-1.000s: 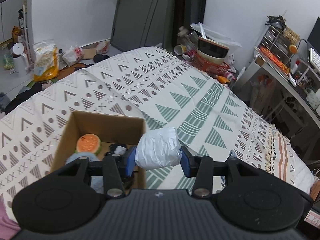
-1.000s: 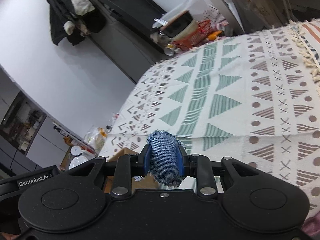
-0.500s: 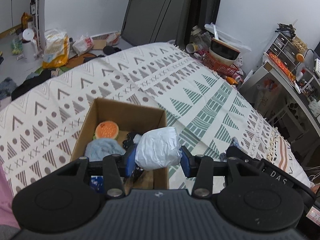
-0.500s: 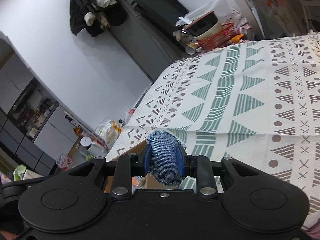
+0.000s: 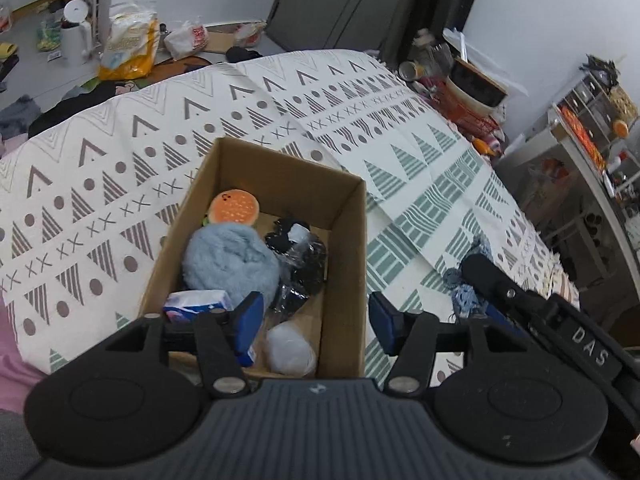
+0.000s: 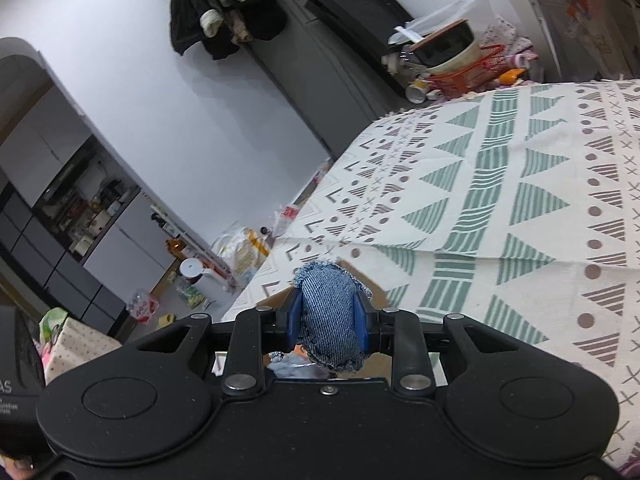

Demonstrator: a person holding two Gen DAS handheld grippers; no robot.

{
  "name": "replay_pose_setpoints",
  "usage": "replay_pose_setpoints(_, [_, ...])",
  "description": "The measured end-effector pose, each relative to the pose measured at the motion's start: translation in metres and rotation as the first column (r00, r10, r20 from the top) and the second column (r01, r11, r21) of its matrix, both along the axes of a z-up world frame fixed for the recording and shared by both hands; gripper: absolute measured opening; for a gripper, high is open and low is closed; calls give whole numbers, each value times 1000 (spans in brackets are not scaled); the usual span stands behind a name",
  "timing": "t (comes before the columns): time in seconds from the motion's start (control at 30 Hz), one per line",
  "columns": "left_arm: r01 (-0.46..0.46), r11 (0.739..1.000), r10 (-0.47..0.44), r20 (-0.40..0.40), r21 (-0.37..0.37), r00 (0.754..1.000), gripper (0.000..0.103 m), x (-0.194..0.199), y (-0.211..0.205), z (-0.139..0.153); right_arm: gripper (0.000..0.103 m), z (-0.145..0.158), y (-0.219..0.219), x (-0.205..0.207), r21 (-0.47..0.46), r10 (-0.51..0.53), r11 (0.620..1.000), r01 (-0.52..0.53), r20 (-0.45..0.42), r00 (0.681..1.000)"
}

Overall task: Organize soft objects
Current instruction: 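Open both tools to drop the tissue and denim heart into the box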

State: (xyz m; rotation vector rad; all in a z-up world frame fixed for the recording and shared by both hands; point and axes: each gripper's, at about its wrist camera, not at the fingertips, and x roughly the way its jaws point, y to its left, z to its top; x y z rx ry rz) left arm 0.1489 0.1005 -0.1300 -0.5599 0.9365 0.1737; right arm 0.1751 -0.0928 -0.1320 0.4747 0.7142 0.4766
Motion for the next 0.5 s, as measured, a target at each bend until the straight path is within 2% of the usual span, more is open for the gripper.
replay_pose_setpoints(0.17, [-25, 1000, 25, 12, 15, 1000, 60, -5, 12, 7, 27, 1, 14, -3, -3, 43, 999, -43, -1, 999])
replay_pose_setpoints(0.33, [-43, 998, 43, 12, 41, 999, 65, -10, 22, 12, 29, 1, 29, -6, -9, 73, 997, -73, -8, 997])
replay_pose_setpoints(0.47, [-56, 997, 55, 14, 49, 998, 66, -15, 30, 16, 53, 4, 31, -11, 4, 69, 998, -69, -12, 998])
replay_pose_setpoints(0.5, [-58, 997, 58, 13, 51, 998, 67, -15, 32, 17, 54, 6, 31, -12, 6, 69, 998, -69, -6, 998])
